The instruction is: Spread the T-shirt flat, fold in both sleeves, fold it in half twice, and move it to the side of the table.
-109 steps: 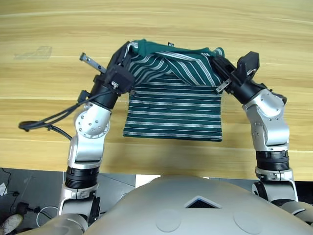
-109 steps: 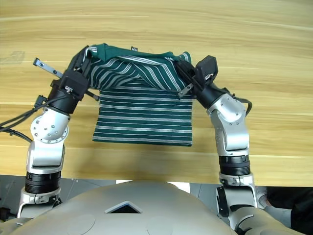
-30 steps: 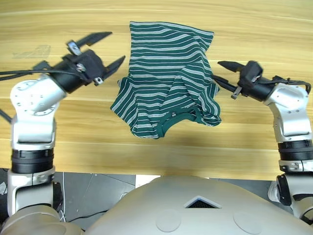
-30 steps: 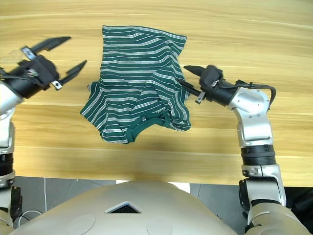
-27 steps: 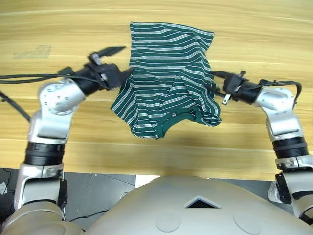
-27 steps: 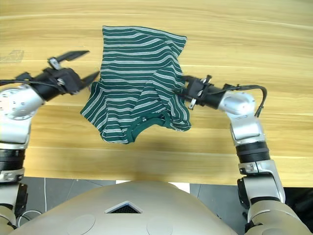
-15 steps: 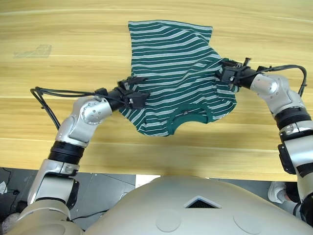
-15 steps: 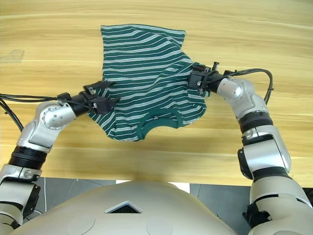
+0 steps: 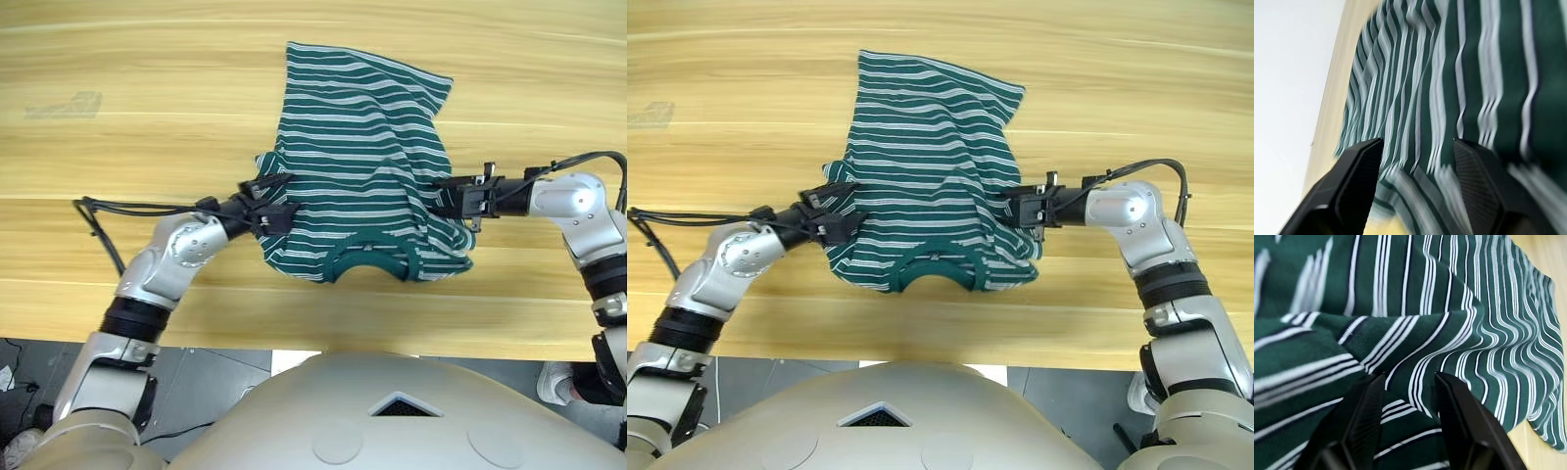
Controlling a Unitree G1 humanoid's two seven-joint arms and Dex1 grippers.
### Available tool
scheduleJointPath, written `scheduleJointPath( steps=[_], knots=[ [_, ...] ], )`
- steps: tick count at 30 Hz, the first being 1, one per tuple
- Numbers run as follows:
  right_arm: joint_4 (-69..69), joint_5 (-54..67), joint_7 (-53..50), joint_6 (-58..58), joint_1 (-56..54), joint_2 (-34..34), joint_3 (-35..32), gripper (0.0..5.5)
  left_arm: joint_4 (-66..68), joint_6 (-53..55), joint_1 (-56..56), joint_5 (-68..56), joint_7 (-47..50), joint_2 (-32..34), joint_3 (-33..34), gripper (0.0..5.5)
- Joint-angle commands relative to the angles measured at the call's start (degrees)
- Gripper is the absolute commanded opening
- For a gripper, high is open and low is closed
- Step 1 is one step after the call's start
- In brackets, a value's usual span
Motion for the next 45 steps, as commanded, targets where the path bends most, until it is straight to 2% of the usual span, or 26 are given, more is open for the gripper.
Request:
scheduleJointPath(
  steps=[1, 4, 9, 14, 18, 23, 26, 31, 36, 40, 45],
  knots=[
    [3.1, -3.9, -3.1, 2.9, 2.3, -3.4, -2.2, 1.87, -3.0, 1.0, 3.0, -2.2, -0.9, 6.3, 6.8, 2.64],
    [2.3, -4.6, -4.8, 2.7, 3.0, -3.3, -3.0, 1.87, -5.1, 1.4, 6.0, -3.0, -1.0, 6.9, 8.1, 2.64],
    [2.8, -5.8, -7.5, 2.2, 1.7, -1.6, -3.4, 1.87, -6.9, 2.3, 7.5, -2.7, -1.0, 3.8, 6.3, 2.64],
    [6.2, -8.2, -15.5, -1.3, -3.2, 0.7, -5.5, 1.87, -6.6, 2.4, 7.1, -2.4, -1.0, 2.2, 5.2, 2.64],
    [3.9, -1.7, -10.0, -0.3, -3.2, 0.5, -7.6, 1.87, -6.2, 2.5, 5.0, -2.7, -1.4, 1.9, 5.4, 2.64],
    [2.0, 2.8, -2.4, 2.5, -2.2, -4.7, -11.2, 1.87, -6.0, 2.6, 3.5, -3.7, -0.8, 3.7, 9.1, 2.64],
    [3.7, 0.7, -6.2, 1.7, -5.2, -2.7, -12.0, 1.87, -5.2, 2.7, 1.3, -3.6, -0.4, 2.2, 8.7, 2.64],
    [14.1, -8.2, -24.5, -1.0, -14.3, 7.3, -10.4, 1.87, -2.6, 2.1, -6.9, -2.8, -0.4, -6.5, 1.4, 2.64],
    [21.4, -12.0, -33.1, -2.6, -20.2, 12.3, -9.5, 1.87, 2.6, 0.8, -9.9, -0.6, -1.8, -15.3, -9.0, 2.64],
    [26.9, -13.5, -35.8, -3.6, -22.8, 13.2, -8.7, 1.87, 9.1, -0.5, -10.1, 1.5, -1.4, -18.0, -13.8, 2.64],
    [29.2, -13.4, -38.5, -4.9, -23.2, 13.6, -9.1, 1.87, 15.6, -2.9, -7.6, 4.2, 1.0, -17.6, -16.9, 2.64]
  ],
)
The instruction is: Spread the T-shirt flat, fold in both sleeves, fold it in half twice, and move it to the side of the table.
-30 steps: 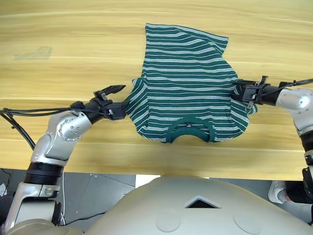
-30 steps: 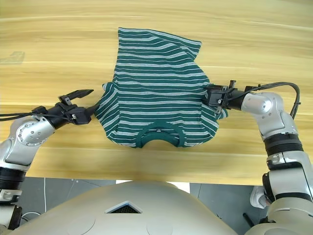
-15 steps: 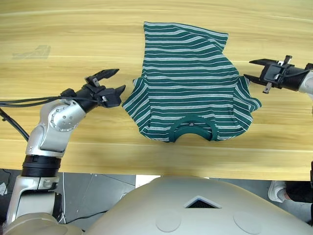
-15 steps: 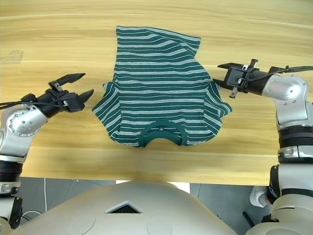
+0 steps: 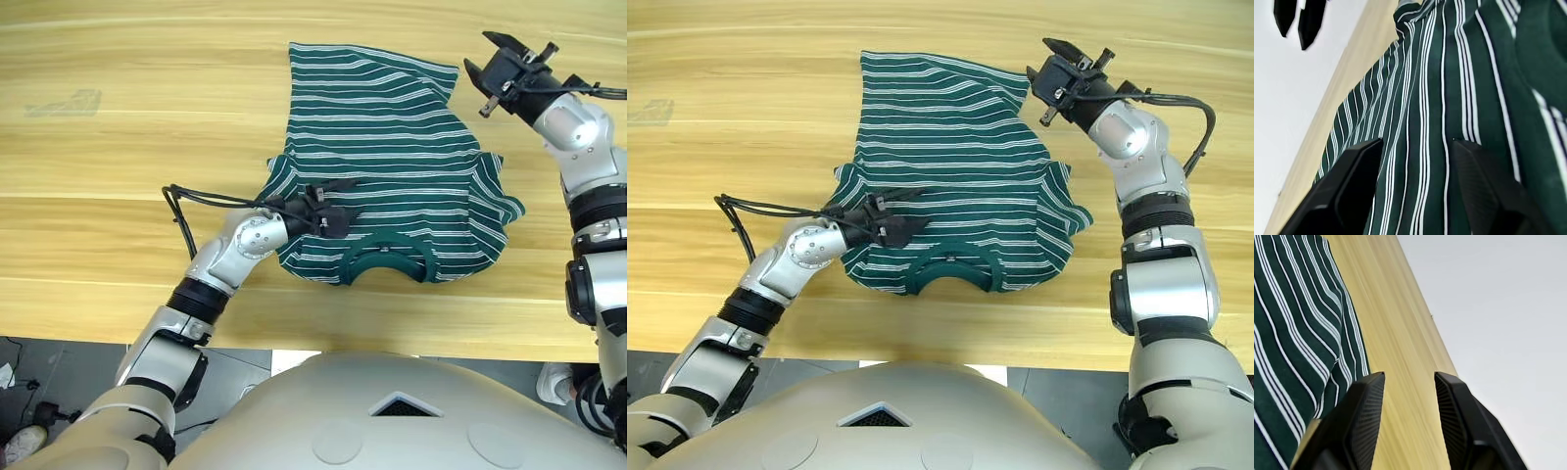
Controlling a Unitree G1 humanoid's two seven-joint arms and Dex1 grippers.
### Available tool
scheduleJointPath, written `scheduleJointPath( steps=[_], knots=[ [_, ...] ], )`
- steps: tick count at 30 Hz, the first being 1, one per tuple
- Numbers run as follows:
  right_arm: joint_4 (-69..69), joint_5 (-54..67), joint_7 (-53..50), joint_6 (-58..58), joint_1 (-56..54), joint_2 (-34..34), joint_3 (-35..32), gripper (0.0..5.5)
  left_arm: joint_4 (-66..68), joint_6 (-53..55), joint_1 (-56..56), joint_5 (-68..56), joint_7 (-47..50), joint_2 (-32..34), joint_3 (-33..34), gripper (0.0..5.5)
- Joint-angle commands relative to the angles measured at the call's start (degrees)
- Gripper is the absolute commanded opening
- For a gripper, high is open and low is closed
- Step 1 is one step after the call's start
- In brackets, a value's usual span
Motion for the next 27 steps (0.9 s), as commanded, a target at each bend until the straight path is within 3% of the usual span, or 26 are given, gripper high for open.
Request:
scheduleJointPath(
  steps=[1, 9, 22, 27],
  knots=[
    [1.6, -0.4, -1.7, -0.9, -1.6, 0.5, -0.1, 1.87, 4.9, -0.6, 3.1, 3.7, 0.9, 1.4, -2.7, 2.64],
    [2.7, -0.6, -3.1, -1.3, -0.5, 1.0, 0.4, 1.87, -10.9, -0.2, 14.4, 2.3, -1.4, 14.7, 2.5, 2.64],
    [2.2, -0.2, -1.5, -1.9, 2.2, 2.3, 1.1, 1.87, -13.7, 2.6, 14.6, 3.0, -0.4, 12.3, 1.1, 2.64],
    [9.4, -3.1, -2.7, 1.3, -3.9, 5.8, 3.7, 1.87, -17.3, 3.5, 13.8, 1.7, -0.5, 13.1, 3.2, 2.64]
  ],
)
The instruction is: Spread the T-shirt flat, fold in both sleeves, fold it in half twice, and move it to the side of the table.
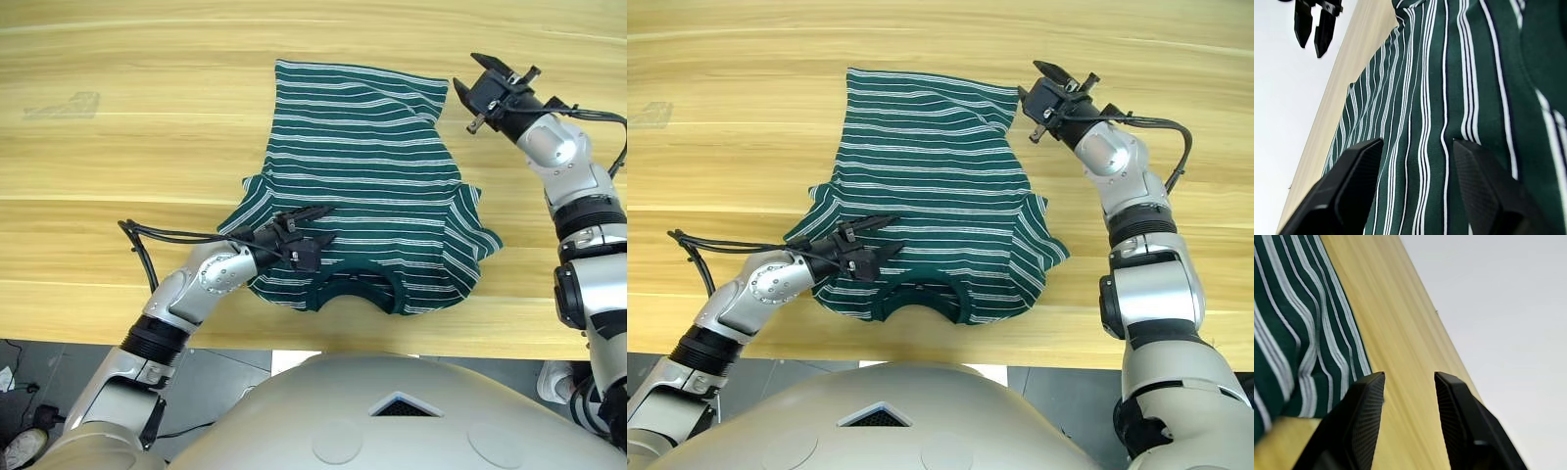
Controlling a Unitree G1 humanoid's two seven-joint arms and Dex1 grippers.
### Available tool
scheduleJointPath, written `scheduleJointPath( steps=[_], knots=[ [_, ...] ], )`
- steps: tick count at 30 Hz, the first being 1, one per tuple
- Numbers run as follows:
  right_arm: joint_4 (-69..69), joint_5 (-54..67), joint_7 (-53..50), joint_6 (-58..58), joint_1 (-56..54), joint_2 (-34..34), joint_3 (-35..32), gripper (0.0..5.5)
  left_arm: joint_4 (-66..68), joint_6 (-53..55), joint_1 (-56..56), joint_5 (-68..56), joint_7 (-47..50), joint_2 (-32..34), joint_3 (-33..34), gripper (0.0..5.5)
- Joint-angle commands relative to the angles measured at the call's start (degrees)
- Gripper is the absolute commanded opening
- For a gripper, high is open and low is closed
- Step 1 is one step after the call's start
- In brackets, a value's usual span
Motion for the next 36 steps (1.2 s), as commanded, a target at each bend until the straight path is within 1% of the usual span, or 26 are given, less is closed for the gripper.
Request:
scheduleJointPath(
  steps=[1, 5, 9, 13, 17, 20, 23, 27, 34, 36],
  knots=[
    [7.1, -3.4, -1.1, 4.0, -7.0, 3.6, 2.4, 1.87, -1.1, 2.0, 0.4, 1.5, -1.6, 1.8, 1.4, 2.64],
    [13.8, -7.7, -3.1, 9.1, -11.6, 7.1, 6.0, 1.87, -1.4, 1.8, -0.7, 1.5, -2.5, 2.3, 2.1, 2.64],
    [17.7, -14.0, -6.0, 14.7, -13.5, 10.5, 11.6, 1.87, -4.4, 1.8, 0.7, 2.1, -3.0, 2.6, 2.0, 2.64],
    [19.3, -16.7, -7.4, 17.8, -12.4, 10.0, 13.9, 1.87, -7.5, 1.9, 2.2, 2.2, -4.0, 4.1, 3.1, 2.64],
    [20.1, -18.5, -8.0, 19.7, -10.4, 7.6, 15.7, 1.87, -10.3, 2.4, 3.9, 1.7, -4.9, 4.7, 3.9, 2.64],
    [20.3, -20.2, -9.6, 20.9, -11.5, 5.7, 17.2, 1.87, -10.1, 2.5, 4.7, 1.8, -4.9, 4.5, 3.6, 2.64],
    [20.0, -19.8, -12.0, 21.1, -14.4, 5.3, 16.3, 1.87, -9.6, 2.5, 5.2, 1.5, -5.0, 3.8, 3.1, 2.64],
    [19.4, -17.9, -14.5, 19.0, -17.3, 6.7, 13.9, 1.87, -8.3, 2.5, 5.2, 1.9, -4.7, 3.2, 2.8, 2.64],
    [18.7, -14.9, -14.2, 13.2, -15.5, 9.9, 11.0, 1.87, -5.5, 2.3, 4.2, 2.1, -3.9, 1.7, 2.4, 2.64],
    [17.7, -11.7, -14.4, 10.2, -15.6, 9.2, 7.7, 1.87, -6.0, 2.3, 3.7, 1.1, -3.9, 1.5, 3.0, 2.64]
  ],
)
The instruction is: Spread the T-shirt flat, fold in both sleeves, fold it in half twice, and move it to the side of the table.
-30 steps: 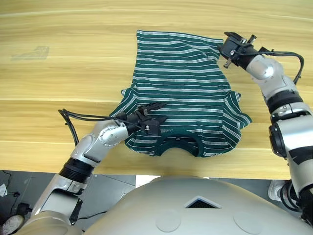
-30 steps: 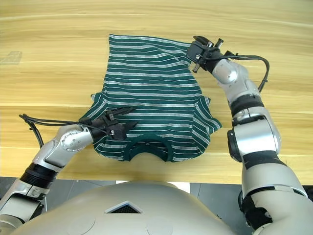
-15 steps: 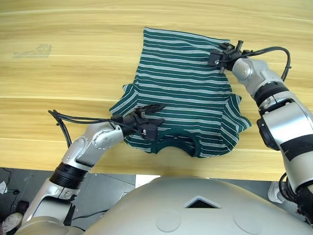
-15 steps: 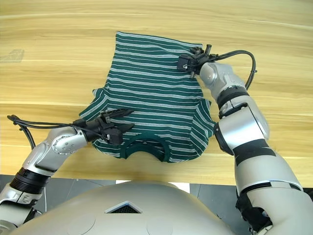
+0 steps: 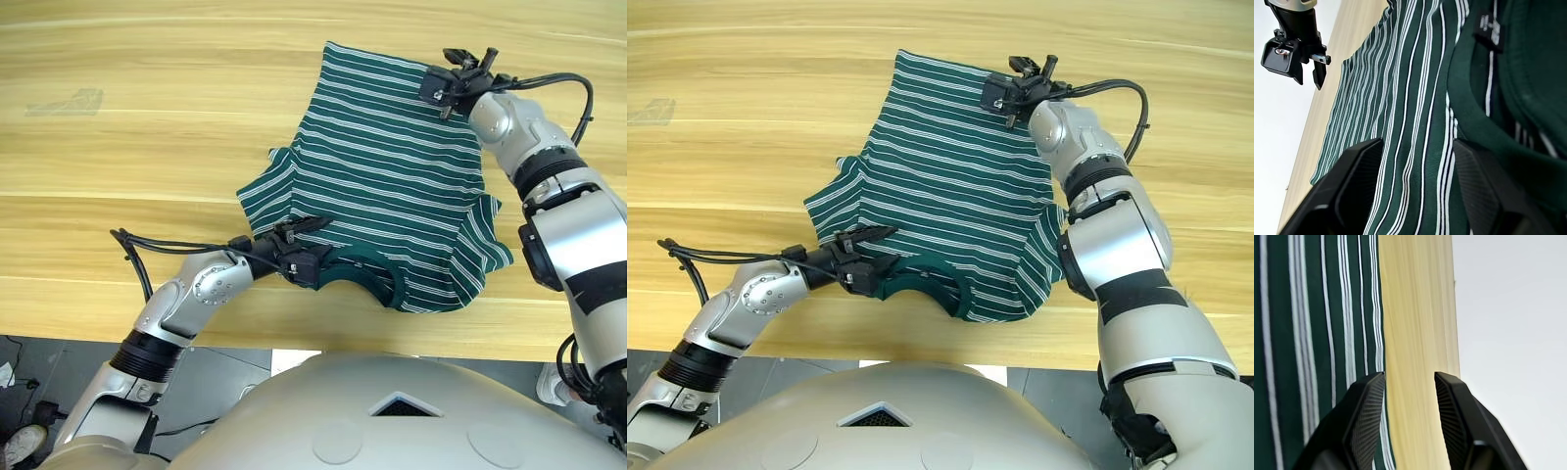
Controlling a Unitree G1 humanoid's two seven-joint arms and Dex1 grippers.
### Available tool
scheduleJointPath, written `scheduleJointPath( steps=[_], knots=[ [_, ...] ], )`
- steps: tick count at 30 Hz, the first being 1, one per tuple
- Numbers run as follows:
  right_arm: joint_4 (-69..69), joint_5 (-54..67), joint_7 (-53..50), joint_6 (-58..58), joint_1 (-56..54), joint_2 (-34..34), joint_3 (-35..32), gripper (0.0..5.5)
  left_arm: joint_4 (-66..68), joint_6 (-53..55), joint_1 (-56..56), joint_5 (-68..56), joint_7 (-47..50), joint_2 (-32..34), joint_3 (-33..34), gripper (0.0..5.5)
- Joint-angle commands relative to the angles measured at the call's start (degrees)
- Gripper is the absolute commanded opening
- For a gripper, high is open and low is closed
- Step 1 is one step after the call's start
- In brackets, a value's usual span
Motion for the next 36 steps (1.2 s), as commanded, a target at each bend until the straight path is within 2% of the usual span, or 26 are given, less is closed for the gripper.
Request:
scheduleJointPath(
  steps=[1, 7, 9, 13, 16, 20, 24, 29, 36],
  knots=[
    [-2.2, 6.5, 0.2, -5.9, 0.1, -1.5, -5.9, 1.87, -0.8, 1.1, -1.3, -3.0, -1.0, -0.4, 1.6, 2.64],
    [-10.8, 15.7, 1.9, -18.2, 2.7, -9.4, -14.8, 1.87, -13.7, 11.2, -4.0, -31.1, -9.4, -1.2, 8.0, 2.64],
    [-15.5, 19.5, 3.6, -20.4, 5.1, -12.1, -18.0, 1.87, -12.5, 14.0, -8.6, -34.8, -10.5, -2.3, 9.5, 2.64],
    [-29.1, 24.7, 6.2, -20.3, 10.2, -14.9, -22.4, 1.87, 5.2, 12.2, -21.2, -25.7, -7.0, -6.5, 7.7, 2.64],
    [-42.1, 26.8, 8.3, -17.1, 16.1, -15.0, -23.6, 1.87, 29.2, 6.7, -33.7, -13.2, -0.8, -12.1, 0.8, 2.64],
    [-48.0, 26.5, 9.0, -14.2, 19.3, -14.2, -23.4, 1.87, 48.7, 2.2, -42.8, -3.6, 5.7, -17.6, -5.3, 2.64],
    [-52.4, 25.6, 9.2, -11.8, 21.7, -13.0, -23.0, 1.87, 63.5, -1.4, -48.4, 1.9, 11.9, -22.0, -8.6, 2.64],
    [-55.8, 25.4, 9.8, -10.2, 25.4, -12.0, -22.6, 1.87, 75.1, -3.3, -49.3, 4.8, 18.0, -23.5, -9.4, 2.64],
    [-57.3, 25.0, 9.5, -9.2, 27.8, -11.5, -23.2, 1.87, 75.6, -6.6, -45.5, 3.3, 20.7, -16.3, -6.6, 2.64]
  ],
)
